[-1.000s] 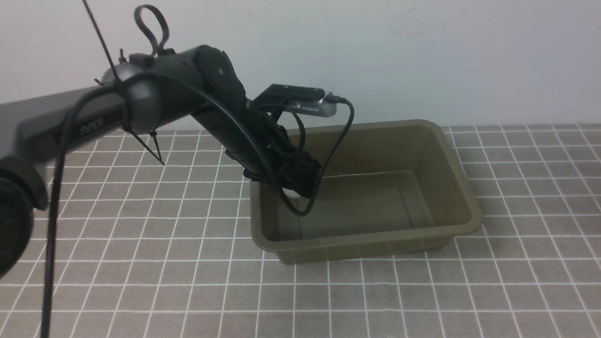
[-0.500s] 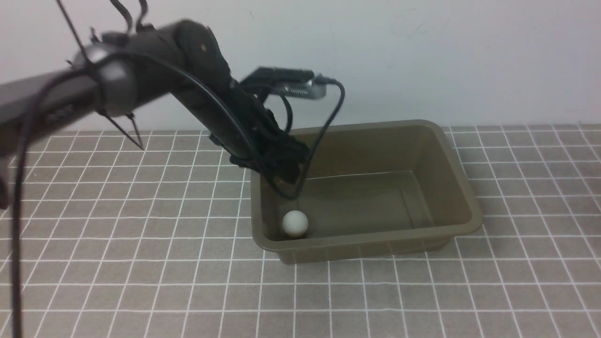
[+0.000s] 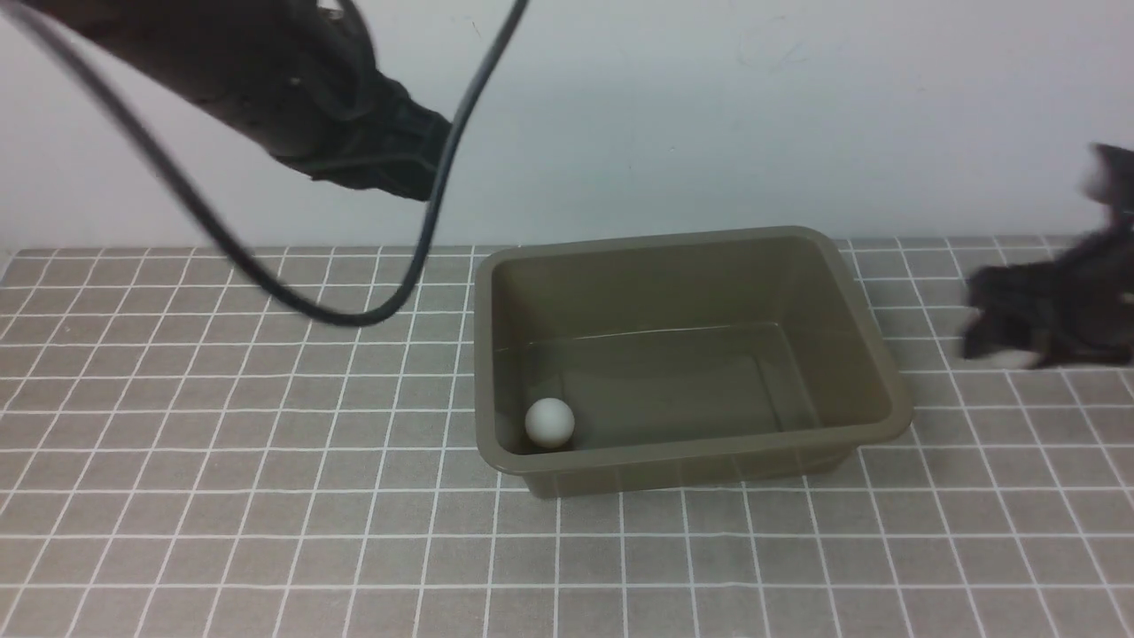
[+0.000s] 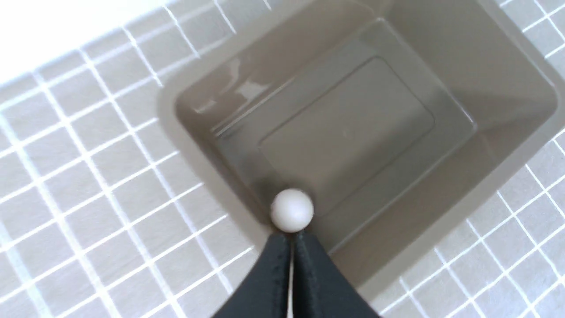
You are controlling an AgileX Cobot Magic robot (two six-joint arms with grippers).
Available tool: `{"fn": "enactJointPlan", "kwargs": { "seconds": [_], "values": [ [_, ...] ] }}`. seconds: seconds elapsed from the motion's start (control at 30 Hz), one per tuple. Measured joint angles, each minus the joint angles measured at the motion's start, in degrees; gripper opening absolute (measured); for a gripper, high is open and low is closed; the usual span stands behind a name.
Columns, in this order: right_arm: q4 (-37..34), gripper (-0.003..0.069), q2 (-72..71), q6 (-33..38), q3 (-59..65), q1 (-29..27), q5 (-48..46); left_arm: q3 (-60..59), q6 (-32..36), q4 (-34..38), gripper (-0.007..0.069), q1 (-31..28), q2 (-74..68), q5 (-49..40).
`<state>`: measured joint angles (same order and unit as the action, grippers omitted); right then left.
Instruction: Put the table tennis balls into the box on the grey coffee tablecloth.
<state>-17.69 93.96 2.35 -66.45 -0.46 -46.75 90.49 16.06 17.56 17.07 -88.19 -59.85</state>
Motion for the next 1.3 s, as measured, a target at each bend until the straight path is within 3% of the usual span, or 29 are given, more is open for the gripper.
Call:
{"fn": "enactJointPlan", "kwargs": {
  "seconds": [0.07,0.17,0.2,0.37,0.43,0.53,0.63,0.67,0.7,0.77,0.93,1.03,1.17,1.3],
  "values": [
    [-0.85,0.0356,1.2,0.94,-3.28,6.89,0.98,-4.65,-2.12,-2.7,-0.0005,0.0,5.25,0.05],
    [-1.14,0.0363,4.37,0.99,-8.66,11.92,1.22,-11.24,-4.4,-4.85,-0.0005,0.0,11.07,0.22],
    [-1.14,0.0368,4.88,0.94,-9.44,12.45,1.08,-12.25,-4.7,-5.01,-0.0005,0.0,11.9,0.27],
    [-1.15,0.0541,9.7,0.07,-19.71,15.63,-5.86,-25.17,-6.54,-5.87,-0.0005,0.0,22.55,1.62],
    [-0.63,0.0547,9.38,0.02,-22.13,15.69,-8.9,-27.78,-6.59,-5.93,-0.0005,-0.02,25.02,2.22],
    [1.17,0.0455,5.14,0.02,-24.16,15.69,-12.65,-31.28,-6.93,-5.93,-0.0005,-0.02,28.65,3.59],
    [3.42,0.0212,-4.13,-0.51,-24.08,15.73,-15.53,-33.01,-7.12,-5.93,-0.0005,-0.02,30.86,4.87],
    [3.49,0.0195,-4.83,-0.57,-23.99,15.73,-15.59,-33.14,-7.12,-5.87,-0.0005,-0.02,31.06,5.0],
    [3.99,0.0072,-11.79,-1.69,-22.38,15.75,-15.29,-33.5,-7.12,-5.6,-0.0005,-0.02,31.64,5.07],
    [4.22,0.0022,-18.73,-2.35,-19.47,15.75,-13.56,-33.71,-7.12,-5.48,-0.0005,-0.02,31.88,5.19],
    [6.95,-0.0011,-39.27,-1.86,-6.34,15.79,-3.15,-33.72,-7.07,-5.16,-0.0005,-0.06,31.93,6.5],
    [9.82,-0.0012,-56.84,-2.35,10.24,15.79,7.92,-33.76,-7.01,-4.63,-0.0005,-0.06,31.93,10.08],
    [15.52,-0.0013,-80.52,-5.44,30.47,15.79,24.74,-33.76,-7.01,-3.65,-0.0005,-0.06,31.93,14.9],
    [21.17,-0.0013,-93.13,-11.93,40.54,15.79,29.09,-33.76,-6.96,-3.34,-0.0005,-0.06,31.93,17.26]
  ]
}}
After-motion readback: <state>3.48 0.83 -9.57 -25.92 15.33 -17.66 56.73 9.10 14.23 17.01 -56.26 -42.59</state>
